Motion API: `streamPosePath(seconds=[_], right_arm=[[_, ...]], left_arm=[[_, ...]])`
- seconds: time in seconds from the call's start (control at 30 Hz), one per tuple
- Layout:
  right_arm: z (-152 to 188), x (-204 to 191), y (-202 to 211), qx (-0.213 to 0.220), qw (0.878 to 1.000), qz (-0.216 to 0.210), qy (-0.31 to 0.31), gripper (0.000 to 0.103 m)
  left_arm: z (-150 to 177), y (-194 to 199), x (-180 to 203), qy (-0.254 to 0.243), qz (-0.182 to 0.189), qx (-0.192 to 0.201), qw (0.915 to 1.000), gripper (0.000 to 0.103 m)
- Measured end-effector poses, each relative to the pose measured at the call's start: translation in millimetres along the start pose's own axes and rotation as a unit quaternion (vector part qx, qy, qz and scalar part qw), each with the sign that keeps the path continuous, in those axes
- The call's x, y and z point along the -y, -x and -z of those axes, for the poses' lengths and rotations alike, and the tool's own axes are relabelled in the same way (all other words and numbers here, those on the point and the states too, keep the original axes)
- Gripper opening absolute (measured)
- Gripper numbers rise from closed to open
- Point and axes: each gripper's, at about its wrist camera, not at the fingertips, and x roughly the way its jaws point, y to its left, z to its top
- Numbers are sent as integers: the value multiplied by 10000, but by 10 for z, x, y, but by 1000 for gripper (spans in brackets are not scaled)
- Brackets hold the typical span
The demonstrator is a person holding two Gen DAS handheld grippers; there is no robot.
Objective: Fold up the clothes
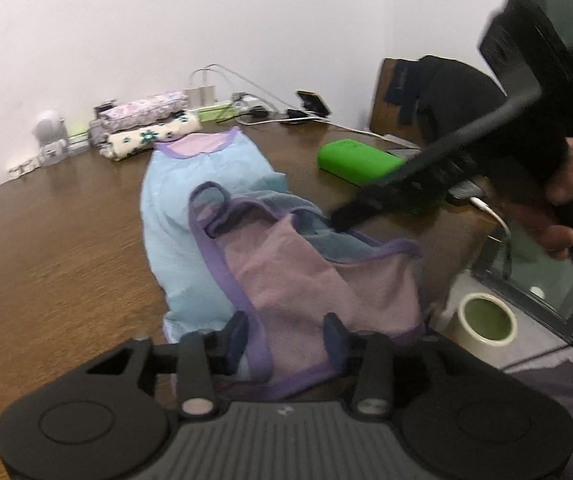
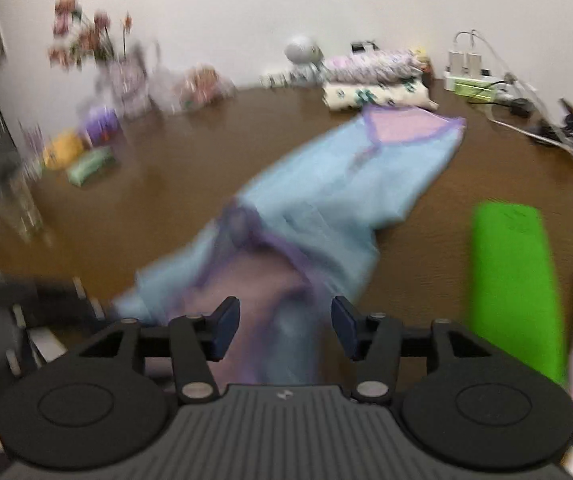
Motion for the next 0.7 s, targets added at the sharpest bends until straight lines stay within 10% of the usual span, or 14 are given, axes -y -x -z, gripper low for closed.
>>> streamPosePath(seconds=[0.27,0.37,0.7], right_arm=[[345,-1,180,-318,9987,128,-373,51],[315,-98,156,-149,9992,188,-315,3],[56,-645,-97,208,9980,-106,591,2]], left_arm=[[-41,-60,-44,132,204,14,9997,52],[-42,-32,-52,106,232,-2,9997,52],[-17,168,-230,78,611,47,9981,58]])
